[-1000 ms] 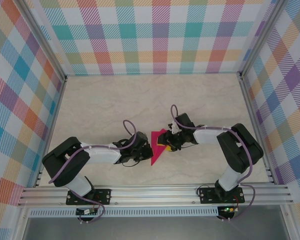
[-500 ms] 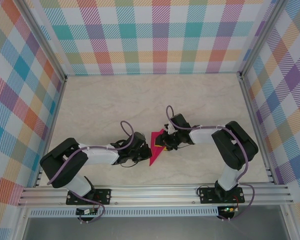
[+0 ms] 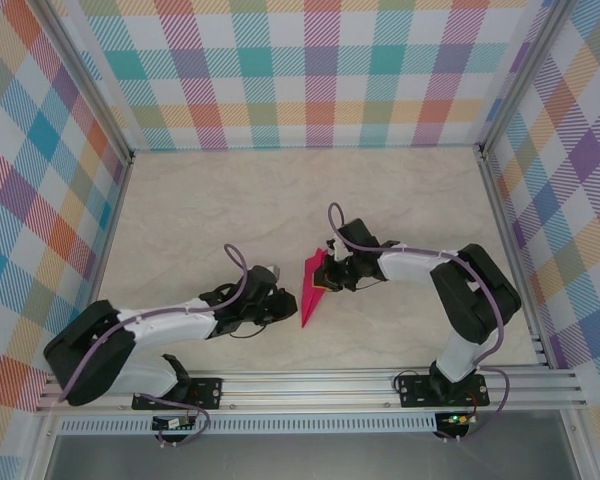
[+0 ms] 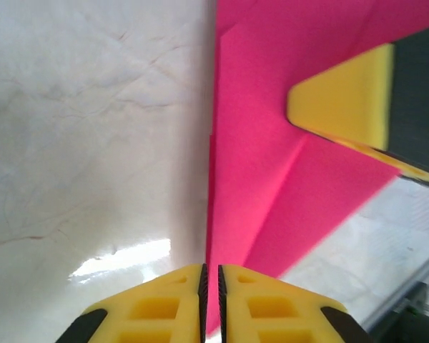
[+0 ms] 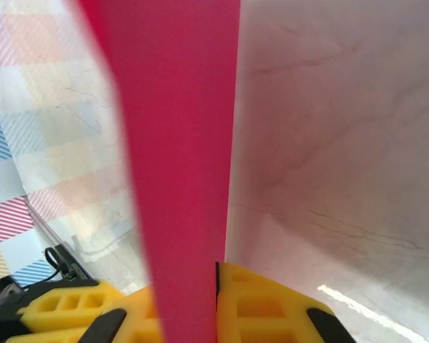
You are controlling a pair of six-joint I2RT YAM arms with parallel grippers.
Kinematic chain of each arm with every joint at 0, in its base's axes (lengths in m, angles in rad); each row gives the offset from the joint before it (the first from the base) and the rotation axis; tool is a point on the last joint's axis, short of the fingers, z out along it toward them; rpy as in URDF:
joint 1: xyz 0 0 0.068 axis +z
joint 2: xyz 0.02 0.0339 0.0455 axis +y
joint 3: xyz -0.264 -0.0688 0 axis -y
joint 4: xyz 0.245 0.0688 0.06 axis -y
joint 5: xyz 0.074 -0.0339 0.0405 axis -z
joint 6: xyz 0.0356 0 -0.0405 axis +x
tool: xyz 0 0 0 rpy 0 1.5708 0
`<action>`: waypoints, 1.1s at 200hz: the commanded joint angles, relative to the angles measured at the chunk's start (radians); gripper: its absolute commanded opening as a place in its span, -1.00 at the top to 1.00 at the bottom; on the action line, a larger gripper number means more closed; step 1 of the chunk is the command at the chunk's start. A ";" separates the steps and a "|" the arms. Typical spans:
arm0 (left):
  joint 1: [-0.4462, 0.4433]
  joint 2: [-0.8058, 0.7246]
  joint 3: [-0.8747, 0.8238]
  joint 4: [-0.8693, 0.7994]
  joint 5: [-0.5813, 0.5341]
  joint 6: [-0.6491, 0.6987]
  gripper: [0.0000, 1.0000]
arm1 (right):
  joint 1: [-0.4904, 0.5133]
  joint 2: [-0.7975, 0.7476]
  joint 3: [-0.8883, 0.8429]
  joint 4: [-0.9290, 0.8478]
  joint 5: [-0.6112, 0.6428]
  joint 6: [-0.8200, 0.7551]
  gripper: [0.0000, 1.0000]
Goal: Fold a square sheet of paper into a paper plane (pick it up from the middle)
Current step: Turn over the paper at the center of the table.
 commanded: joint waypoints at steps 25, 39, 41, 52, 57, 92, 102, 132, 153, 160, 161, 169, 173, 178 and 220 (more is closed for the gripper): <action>0.027 -0.262 -0.020 -0.326 -0.198 0.075 0.58 | 0.087 -0.069 0.298 -0.675 0.503 -0.240 0.89; 0.043 -0.321 -0.043 -0.354 -0.215 0.079 0.53 | 0.144 -0.025 0.410 -0.874 0.736 -0.229 0.91; 0.044 -0.330 -0.047 -0.355 -0.215 0.078 0.52 | 0.153 -0.015 0.429 -0.904 0.776 -0.221 0.91; 0.052 -0.370 -0.057 -0.405 -0.234 0.073 0.51 | 0.195 0.034 0.514 -1.064 0.979 -0.113 0.87; 0.055 -0.390 -0.062 -0.421 -0.244 0.070 0.51 | 0.213 0.051 0.539 -1.109 1.035 -0.074 0.86; 0.067 -0.558 -0.102 -0.533 -0.344 0.014 0.47 | 0.292 0.179 0.606 -1.145 1.044 0.024 0.86; 0.068 -0.615 -0.115 -0.555 -0.358 0.007 0.44 | 0.305 0.238 0.636 -1.147 1.008 0.035 0.87; 0.075 -0.770 -0.174 -0.573 -0.381 0.026 0.34 | 0.360 0.427 0.783 -1.132 0.899 0.032 0.89; 0.079 -0.850 -0.194 -0.604 -0.389 0.000 0.31 | 0.385 0.502 0.878 -1.088 0.774 -0.008 0.77; 0.079 -0.869 -0.199 -0.612 -0.381 -0.007 0.28 | 0.398 0.498 0.892 -1.059 0.736 -0.027 0.63; 0.079 -0.872 -0.199 -0.612 -0.380 -0.008 0.28 | 0.399 0.497 0.893 -1.052 0.729 -0.033 0.60; 0.079 -0.891 -0.203 -0.619 -0.372 -0.013 0.27 | 0.402 0.474 0.884 -0.996 0.667 -0.056 0.39; 0.079 -0.898 -0.204 -0.622 -0.368 -0.014 0.27 | 0.403 0.456 0.875 -0.973 0.643 -0.060 0.31; 0.080 -0.907 -0.207 -0.624 -0.365 -0.015 0.26 | 0.400 0.432 0.853 -0.931 0.606 -0.068 0.19; 0.082 -0.910 -0.225 -0.552 -0.298 -0.016 0.22 | 0.366 0.131 0.589 -0.695 0.450 -0.138 -0.31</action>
